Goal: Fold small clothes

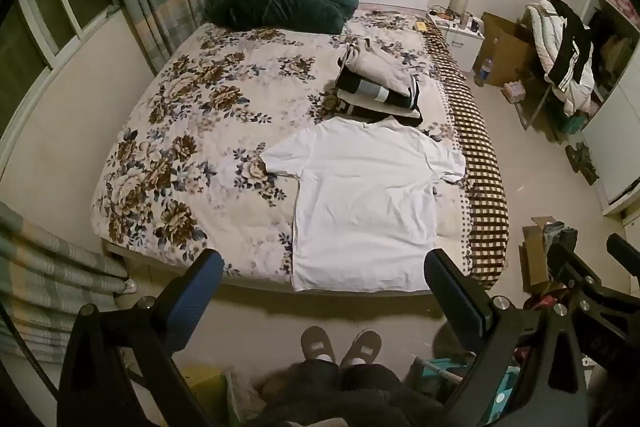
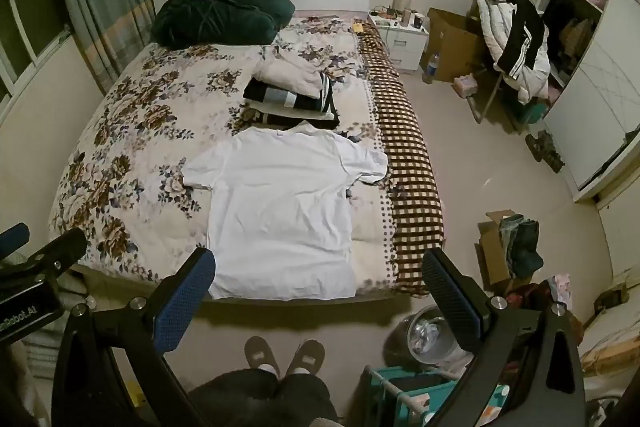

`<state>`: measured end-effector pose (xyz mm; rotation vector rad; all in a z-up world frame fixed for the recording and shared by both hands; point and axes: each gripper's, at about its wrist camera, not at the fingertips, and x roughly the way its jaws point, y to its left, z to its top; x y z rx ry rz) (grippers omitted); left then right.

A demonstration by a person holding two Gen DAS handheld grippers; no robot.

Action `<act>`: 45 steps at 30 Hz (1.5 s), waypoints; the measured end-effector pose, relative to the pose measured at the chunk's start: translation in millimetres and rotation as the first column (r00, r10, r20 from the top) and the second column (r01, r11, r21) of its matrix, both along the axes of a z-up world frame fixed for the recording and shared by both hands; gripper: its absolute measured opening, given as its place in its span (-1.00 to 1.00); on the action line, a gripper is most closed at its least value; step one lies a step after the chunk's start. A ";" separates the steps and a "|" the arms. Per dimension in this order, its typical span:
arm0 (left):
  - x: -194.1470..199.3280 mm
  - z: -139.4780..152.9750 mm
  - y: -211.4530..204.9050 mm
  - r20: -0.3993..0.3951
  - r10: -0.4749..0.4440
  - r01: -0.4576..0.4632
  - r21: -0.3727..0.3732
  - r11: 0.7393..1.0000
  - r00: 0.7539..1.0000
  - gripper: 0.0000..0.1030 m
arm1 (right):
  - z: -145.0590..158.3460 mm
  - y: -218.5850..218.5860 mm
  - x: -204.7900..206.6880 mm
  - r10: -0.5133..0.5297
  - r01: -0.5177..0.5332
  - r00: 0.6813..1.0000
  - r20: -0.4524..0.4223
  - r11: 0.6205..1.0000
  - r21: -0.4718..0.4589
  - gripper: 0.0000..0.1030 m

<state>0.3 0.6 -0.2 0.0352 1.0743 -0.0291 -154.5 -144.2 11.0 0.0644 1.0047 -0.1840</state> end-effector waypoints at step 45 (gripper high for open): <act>6.9 21.9 -5.5 0.018 0.005 -0.005 0.000 1.000 1.000 1.00 | 8.6 -4.0 4.3 0.002 -0.002 1.000 0.012 1.000 -0.009 1.00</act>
